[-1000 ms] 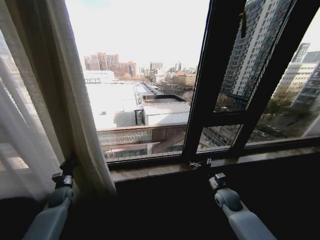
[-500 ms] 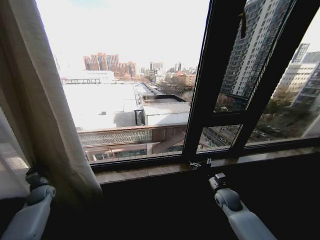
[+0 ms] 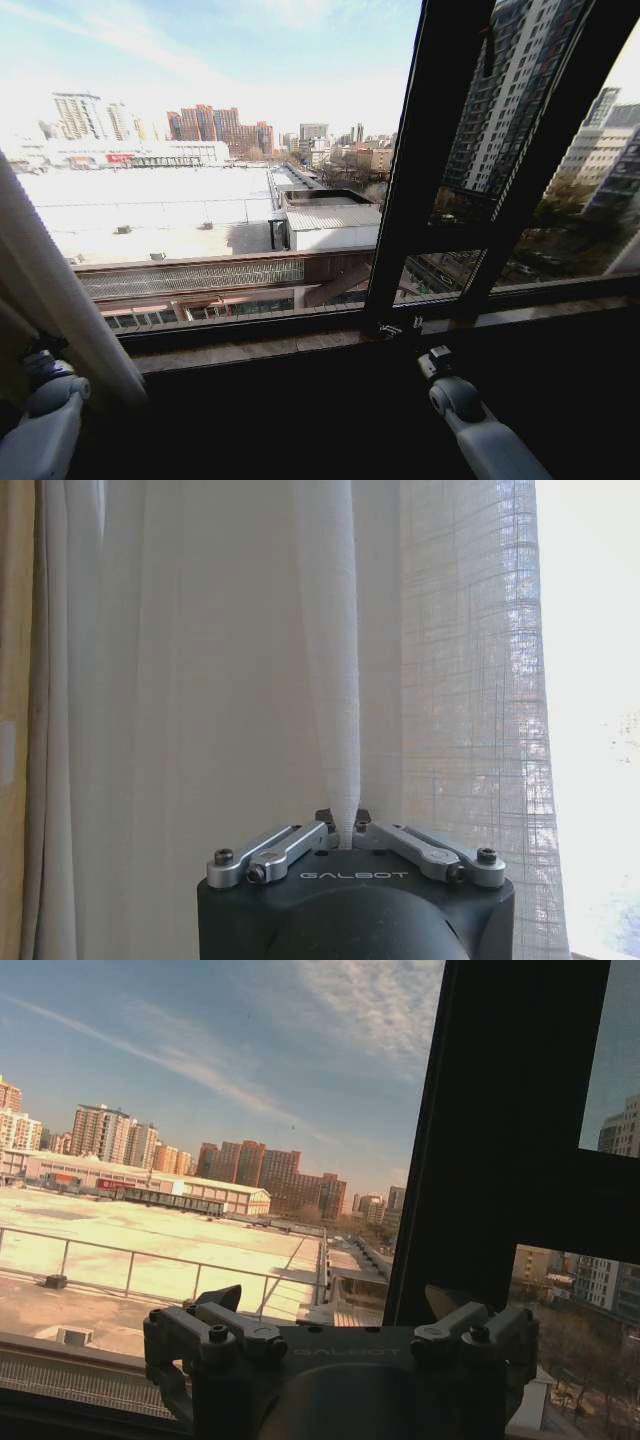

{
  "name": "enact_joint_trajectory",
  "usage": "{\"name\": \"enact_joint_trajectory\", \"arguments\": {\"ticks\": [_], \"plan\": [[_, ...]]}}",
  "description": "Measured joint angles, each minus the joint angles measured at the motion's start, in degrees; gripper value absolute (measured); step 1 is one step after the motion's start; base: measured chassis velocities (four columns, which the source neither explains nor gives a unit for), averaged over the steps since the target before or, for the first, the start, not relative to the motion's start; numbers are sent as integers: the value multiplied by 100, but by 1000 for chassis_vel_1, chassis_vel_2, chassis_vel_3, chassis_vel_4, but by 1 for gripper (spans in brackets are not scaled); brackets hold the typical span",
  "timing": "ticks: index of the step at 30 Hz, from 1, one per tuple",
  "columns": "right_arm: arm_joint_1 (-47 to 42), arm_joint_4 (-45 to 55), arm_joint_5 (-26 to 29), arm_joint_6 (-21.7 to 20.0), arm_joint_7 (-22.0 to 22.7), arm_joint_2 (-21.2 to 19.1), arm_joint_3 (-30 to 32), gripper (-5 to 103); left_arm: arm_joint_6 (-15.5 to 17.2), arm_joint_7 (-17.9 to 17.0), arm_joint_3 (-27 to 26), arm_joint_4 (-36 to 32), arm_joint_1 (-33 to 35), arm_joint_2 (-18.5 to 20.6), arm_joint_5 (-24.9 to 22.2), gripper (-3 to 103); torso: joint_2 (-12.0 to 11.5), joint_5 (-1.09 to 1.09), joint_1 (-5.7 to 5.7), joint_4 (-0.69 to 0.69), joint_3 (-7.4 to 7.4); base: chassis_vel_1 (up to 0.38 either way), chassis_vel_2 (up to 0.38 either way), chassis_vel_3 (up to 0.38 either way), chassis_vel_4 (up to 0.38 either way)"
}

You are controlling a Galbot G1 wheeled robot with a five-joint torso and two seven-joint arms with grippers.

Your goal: Open the curtains by pulling them apart, changing their state from closed to fully open.

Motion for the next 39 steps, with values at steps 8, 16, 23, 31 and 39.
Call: {"name": "enact_joint_trajectory", "arguments": {"ticks": [8, 16, 23, 31, 39], "plan": [[0, 0, 0, 0, 0, 0, 0, 100, 147, 214, -112, -868, 413, -248, 411, 29, 0, 1, 0, 1, 0, 0, 0, 0, 0], [0, 0, 0, 0, 0, 0, 0, 100, 135, 119, -195, -1486, 752, -496, 862, 56, 0, 1, 0, 1, -1, 0, 0, 0, 0], [0, 0, 0, 0, 0, 0, 0, 100, -49, 902, -38, -2511, 1496, -756, 217, 83, 0, 2, 0, 1, 0, 0, 0, 0, 0], [0, 0, 0, 0, 0, 0, 0, 100, 204, 2040, 108, -3375, 2092, -1109, -734, 100, 0, 1, 0, 1, -1, 0, 0, 0, 0], [0, 0, 0, 0, 0, 0, 0, 100, 558, 2016, 125, -3764, 2368, -1624, -695, 100, 0, 1, -1, 1, -1, 0, 0, 0, 0]]}}
